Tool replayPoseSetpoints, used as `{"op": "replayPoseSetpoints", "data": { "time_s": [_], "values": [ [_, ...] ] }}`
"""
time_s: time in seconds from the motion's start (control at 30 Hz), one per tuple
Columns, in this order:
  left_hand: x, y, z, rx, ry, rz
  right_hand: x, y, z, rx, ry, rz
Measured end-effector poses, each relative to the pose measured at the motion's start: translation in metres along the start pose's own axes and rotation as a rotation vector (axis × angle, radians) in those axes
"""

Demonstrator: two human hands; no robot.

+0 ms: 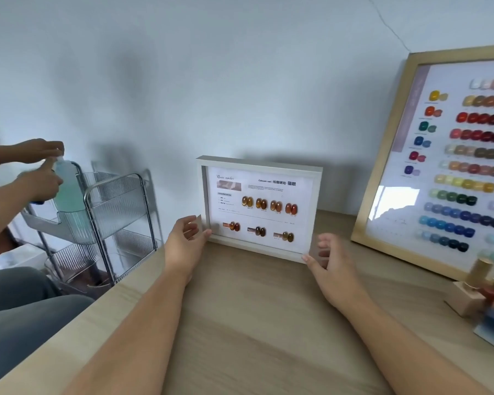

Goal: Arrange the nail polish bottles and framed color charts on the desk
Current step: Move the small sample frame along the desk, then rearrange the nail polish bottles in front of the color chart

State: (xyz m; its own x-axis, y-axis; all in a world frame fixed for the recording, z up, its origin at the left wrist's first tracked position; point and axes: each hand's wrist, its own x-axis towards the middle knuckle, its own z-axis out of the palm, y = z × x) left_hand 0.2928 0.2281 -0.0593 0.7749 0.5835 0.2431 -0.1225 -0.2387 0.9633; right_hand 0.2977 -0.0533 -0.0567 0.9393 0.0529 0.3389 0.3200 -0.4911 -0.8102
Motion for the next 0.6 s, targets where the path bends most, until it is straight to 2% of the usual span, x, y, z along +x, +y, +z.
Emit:
{"op": "replayPoseSetpoints", "data": {
  "time_s": [0.1,0.23,0.43,0.6],
  "values": [
    [-0.037,0.01,-0.005,-0.039,0.04,0.042,-0.028,0.0,-0.019,0.073,0.026,-0.062],
    [-0.097,0.032,-0.001,-0.058,-0.014,0.05,-0.077,-0.004,-0.063,0.065,0.078,-0.147],
    [-0.184,0.068,0.047,-0.005,-0.297,0.135,-0.144,0.011,-0.146,-0.04,0.176,-0.195],
    [-0.234,0.089,0.122,0.053,-0.54,0.227,-0.175,0.042,-0.216,-0.124,0.372,-0.114]
  ]
}}
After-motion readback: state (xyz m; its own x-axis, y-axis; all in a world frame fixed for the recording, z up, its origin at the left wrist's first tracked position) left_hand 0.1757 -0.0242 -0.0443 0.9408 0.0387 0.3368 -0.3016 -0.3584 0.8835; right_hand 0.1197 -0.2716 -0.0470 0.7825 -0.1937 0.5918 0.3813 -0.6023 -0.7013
